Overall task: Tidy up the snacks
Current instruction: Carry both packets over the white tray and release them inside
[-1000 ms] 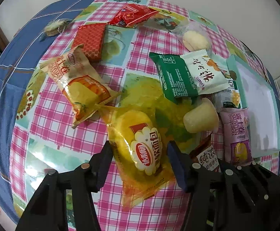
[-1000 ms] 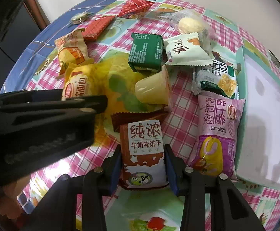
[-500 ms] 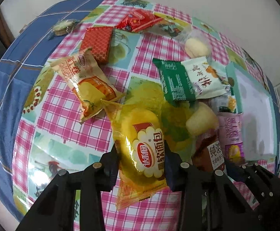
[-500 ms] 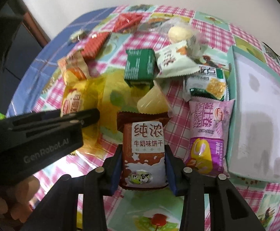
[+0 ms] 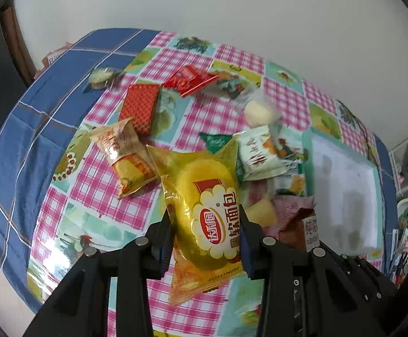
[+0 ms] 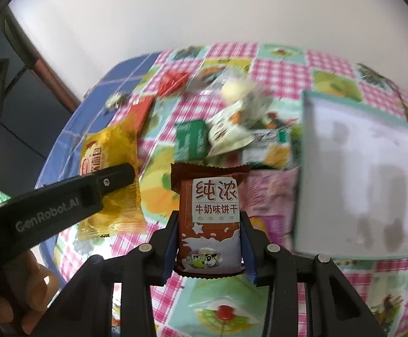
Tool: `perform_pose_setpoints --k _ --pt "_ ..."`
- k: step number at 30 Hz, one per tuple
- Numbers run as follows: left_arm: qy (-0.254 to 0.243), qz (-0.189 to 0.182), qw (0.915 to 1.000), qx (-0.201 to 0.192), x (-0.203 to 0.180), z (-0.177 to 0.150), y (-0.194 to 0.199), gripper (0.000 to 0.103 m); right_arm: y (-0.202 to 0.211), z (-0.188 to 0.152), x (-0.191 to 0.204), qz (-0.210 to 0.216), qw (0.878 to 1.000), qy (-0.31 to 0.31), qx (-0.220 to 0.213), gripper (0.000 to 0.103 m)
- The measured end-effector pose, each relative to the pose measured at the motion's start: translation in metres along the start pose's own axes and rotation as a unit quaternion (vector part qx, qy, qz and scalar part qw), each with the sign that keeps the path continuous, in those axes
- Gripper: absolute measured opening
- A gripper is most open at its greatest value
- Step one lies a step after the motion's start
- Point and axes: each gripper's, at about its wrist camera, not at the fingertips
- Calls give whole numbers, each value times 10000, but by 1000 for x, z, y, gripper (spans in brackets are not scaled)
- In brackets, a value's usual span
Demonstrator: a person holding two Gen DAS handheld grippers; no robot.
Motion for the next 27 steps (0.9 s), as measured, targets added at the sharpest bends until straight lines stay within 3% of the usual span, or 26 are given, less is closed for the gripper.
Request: perform_pose_setpoints --k 5,13,18,27 --pt "-85 -22 9999 -117 -31 5 9 41 23 4 -27 -202 9986 -354 -324 42" --pt "-350 -214 9990 -168 -90 6 6 41 45 11 -94 -931 9884 -1037 -605 42" --pt "-538 -308 9979 -168 -129 6 -6 41 54 11 -140 -1214 9776 -1560 -716 42" --pt "-830 -509 9949 -272 -184 13 -42 41 49 20 -182 -1567 9649 -1928 -847 42"
Point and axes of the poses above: each gripper's, at about its wrist camera, not at the fingertips, and y roughly against the way its jaws point, x to its left, z to its top, and after that the axes turned 3 degrees about -y, right-handed
